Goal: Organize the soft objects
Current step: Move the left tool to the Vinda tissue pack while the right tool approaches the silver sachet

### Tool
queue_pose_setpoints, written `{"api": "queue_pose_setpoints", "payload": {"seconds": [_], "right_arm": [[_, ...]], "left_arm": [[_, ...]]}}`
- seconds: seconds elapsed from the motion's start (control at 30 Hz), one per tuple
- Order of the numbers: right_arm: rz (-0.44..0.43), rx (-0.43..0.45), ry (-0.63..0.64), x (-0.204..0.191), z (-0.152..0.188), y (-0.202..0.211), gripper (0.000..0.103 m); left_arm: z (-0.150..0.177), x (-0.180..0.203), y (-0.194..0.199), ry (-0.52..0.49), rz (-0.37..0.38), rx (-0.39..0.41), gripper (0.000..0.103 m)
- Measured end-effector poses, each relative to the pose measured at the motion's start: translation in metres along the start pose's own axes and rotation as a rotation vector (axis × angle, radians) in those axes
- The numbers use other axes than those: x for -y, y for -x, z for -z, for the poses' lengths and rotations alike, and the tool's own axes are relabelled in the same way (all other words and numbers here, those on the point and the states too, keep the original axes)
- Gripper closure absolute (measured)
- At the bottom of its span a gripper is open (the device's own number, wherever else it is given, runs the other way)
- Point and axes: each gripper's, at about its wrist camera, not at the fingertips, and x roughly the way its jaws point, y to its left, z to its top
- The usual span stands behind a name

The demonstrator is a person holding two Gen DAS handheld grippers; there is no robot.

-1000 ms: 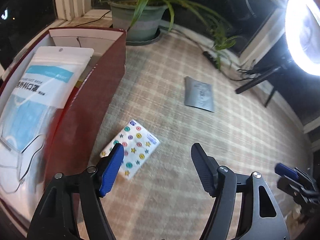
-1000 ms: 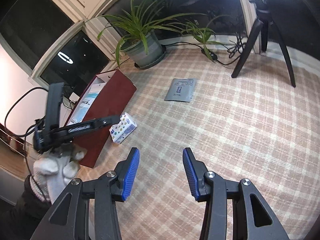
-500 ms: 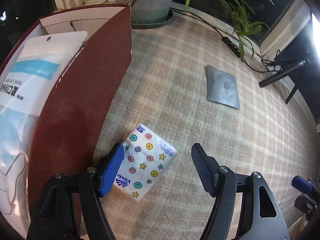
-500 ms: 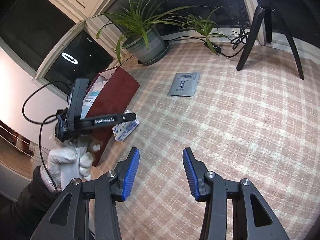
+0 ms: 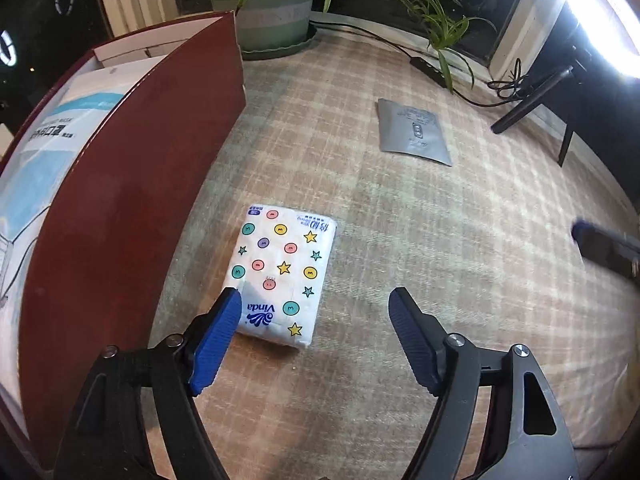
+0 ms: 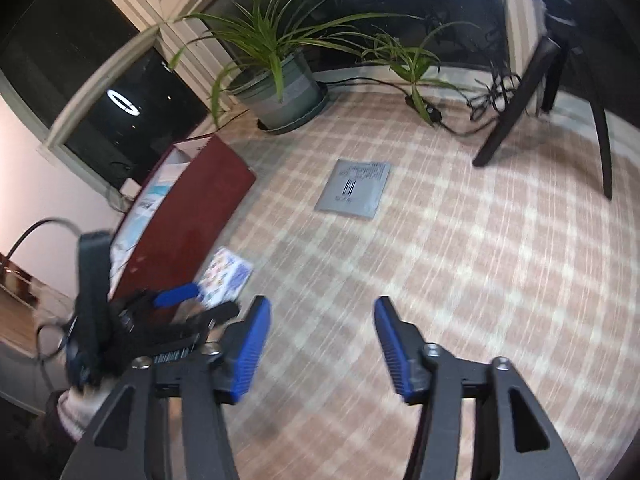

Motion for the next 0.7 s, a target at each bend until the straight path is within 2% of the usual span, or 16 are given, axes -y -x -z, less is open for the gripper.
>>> {"api": "queue_pose_setpoints", "payload": {"seconds": [0.27,0.53,0.7], "right_arm": [[0.109,-0.02,0.025,-0.009,-0.046,-0.047,0.04],[0.159,-0.105,-0.135,0.003,-0.09,-0.104,0.04],[0.237,-0.136,-0.153,0.002,-0.101,-0.129,0.04]], "left_arm": [[-0.003,-0.013,-0.006,0.05,-0.048,0.038,0.027],[-0.008,-0.016,-0.015,0.072,-0.03,0.039,0.027],[-0.013,-0.016,-0.018,0.071,-0.023,0.049,0.027]]}}
